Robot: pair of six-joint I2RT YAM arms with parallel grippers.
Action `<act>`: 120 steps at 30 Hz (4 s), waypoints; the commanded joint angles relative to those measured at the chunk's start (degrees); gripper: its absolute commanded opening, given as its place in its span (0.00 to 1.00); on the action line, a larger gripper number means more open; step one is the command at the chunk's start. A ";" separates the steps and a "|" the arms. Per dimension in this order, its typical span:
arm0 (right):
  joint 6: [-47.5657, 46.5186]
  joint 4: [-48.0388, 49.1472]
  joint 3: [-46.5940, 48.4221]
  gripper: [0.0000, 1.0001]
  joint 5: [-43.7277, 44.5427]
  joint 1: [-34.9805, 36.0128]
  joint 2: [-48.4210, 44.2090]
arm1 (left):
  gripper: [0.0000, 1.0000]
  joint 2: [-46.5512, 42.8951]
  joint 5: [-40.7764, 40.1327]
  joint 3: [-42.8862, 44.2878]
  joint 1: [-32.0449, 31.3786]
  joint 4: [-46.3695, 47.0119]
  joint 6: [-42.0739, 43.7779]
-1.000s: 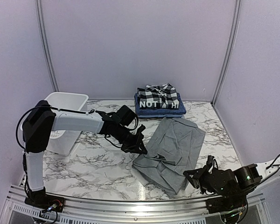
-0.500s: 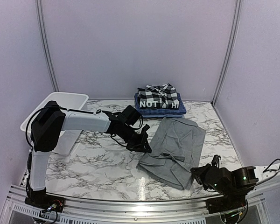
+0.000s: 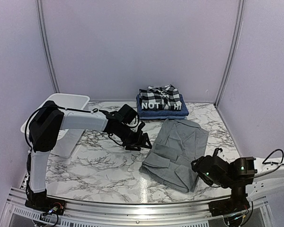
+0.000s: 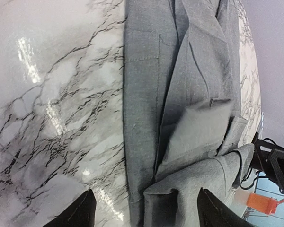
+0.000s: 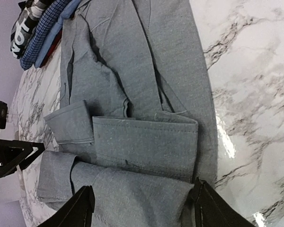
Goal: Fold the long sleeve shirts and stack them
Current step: Fold the rectangle-folded shirt at the center of the board, then move the 2/3-rectangle-folded shirt to the center of the board, then adjust the 2/3-rectangle-folded shirt at the center of the board.
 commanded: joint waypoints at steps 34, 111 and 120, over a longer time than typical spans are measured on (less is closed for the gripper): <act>-56.73 21.32 14.75 0.63 -26.75 -45.99 40.63 | 0.03 -5.76 -3.69 -20.65 -9.81 13.36 -13.35; -23.18 8.80 5.80 0.33 -24.66 13.19 17.51 | 0.11 -40.39 -19.37 -53.63 -21.89 25.96 -28.52; -23.64 5.00 10.11 0.04 -20.68 13.12 15.24 | 0.00 -41.13 -19.65 -51.70 -21.91 23.71 -28.33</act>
